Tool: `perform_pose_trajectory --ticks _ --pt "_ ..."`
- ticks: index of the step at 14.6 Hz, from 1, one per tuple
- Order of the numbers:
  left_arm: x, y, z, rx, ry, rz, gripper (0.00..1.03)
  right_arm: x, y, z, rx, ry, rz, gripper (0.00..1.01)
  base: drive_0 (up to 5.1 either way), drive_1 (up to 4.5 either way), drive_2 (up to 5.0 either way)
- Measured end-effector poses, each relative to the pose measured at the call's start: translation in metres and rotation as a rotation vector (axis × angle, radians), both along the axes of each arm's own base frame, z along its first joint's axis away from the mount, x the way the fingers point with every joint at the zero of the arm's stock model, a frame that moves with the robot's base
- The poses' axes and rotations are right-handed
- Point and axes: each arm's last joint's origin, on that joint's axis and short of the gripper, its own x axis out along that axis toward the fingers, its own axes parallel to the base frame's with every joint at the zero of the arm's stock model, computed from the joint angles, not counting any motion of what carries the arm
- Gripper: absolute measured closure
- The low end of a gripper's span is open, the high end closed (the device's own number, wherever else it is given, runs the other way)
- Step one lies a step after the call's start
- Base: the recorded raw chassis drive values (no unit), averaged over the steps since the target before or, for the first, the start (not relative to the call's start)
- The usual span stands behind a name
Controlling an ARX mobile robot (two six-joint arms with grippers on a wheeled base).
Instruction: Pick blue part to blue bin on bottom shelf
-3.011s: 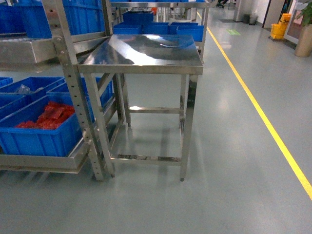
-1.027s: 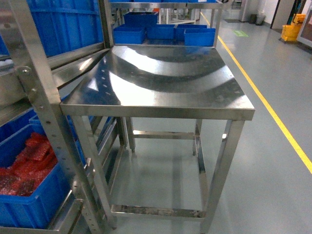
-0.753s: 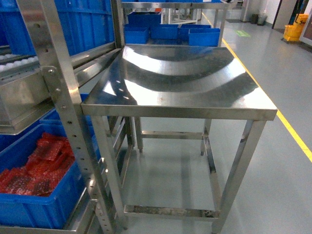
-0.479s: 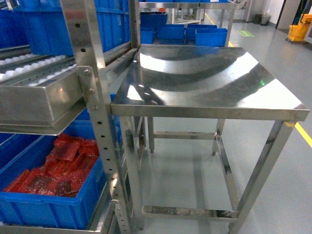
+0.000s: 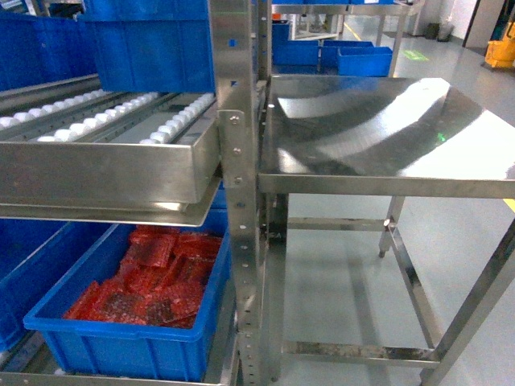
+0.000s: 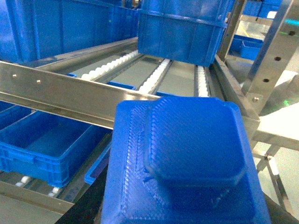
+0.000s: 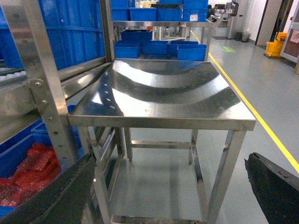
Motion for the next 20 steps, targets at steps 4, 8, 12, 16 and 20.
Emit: perform_pose_trajectory --ticks 4,8,12,16,20 --pt "-0.0001 0.0002 -0.0002 0.001 0.001 0.004 0.6 0.0 0.0 0.0001 0.0 -0.001 0.0 0.03 -5.0 2.59 2.2" --pt "-0.0001 0.0002 -0.0002 0.001 0.001 0.004 0.6 0.0 0.0 0.0001 0.0 -0.001 0.0 0.03 -4.8 3.36 1.6" --pt "-0.0001 0.0002 -0.0003 0.002 0.002 0.005 0.6 0.0 0.0 0.0003 0.0 -0.003 0.0 0.03 -4.8 3.45 1.7" --pt "-0.0001 0.0002 -0.0001 0.001 0.001 0.005 0.6 0.0 0.0 0.0001 0.0 -0.001 0.0 0.03 -4.8 3.51 1.4" --pt "0.0 0.0001 -0.0005 0.003 0.004 0.004 0.6 0.0 0.0 -0.0001 0.0 0.001 0.0 0.03 -4.7 3.66 1.2"
